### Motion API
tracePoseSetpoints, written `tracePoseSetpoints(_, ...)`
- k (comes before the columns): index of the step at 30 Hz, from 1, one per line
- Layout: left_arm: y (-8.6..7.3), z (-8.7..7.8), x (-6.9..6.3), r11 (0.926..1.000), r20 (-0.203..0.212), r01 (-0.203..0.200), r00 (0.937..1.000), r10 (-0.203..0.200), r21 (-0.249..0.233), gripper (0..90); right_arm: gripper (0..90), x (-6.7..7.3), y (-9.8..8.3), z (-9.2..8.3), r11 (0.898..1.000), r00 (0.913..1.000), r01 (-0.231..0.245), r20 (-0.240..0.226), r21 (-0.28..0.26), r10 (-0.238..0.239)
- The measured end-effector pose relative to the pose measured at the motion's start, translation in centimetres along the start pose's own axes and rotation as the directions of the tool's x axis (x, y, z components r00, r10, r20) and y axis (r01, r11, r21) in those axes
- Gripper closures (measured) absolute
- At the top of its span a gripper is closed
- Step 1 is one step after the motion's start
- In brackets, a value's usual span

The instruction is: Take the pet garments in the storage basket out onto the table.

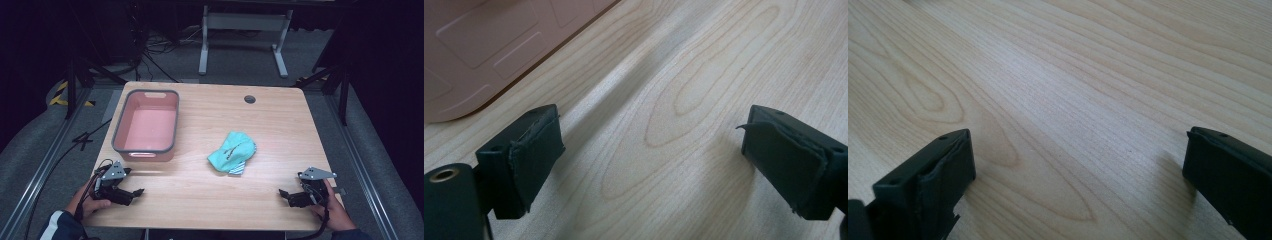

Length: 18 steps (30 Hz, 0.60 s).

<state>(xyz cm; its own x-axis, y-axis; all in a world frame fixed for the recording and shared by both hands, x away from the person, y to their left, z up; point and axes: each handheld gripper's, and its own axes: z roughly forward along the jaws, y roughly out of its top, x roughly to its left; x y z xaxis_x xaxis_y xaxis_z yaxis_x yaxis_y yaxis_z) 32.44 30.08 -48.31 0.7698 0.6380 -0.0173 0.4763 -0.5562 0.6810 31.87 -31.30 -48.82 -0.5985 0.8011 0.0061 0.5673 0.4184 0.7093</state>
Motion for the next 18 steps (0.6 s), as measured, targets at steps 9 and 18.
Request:
tracePoseSetpoints(9, 0.05, 0.07, 0.03, 1.0, 0.0, 0.002, 1.0, -0.002, 0.0, 8.5, 0.5, -0.02, -0.01, -0.02, 1.0, 1.0, 0.0, -0.002, -0.001, 0.0)
tracePoseSetpoints(18, 0.11, 0.09, 0.06, 1.0, 0.001, -0.001, 1.0, 0.001, 0.007, 8.0, 0.5, -0.03, -0.01, -0.02, 1.0, 1.0, 0.0, -0.004, -0.001, 0.0)
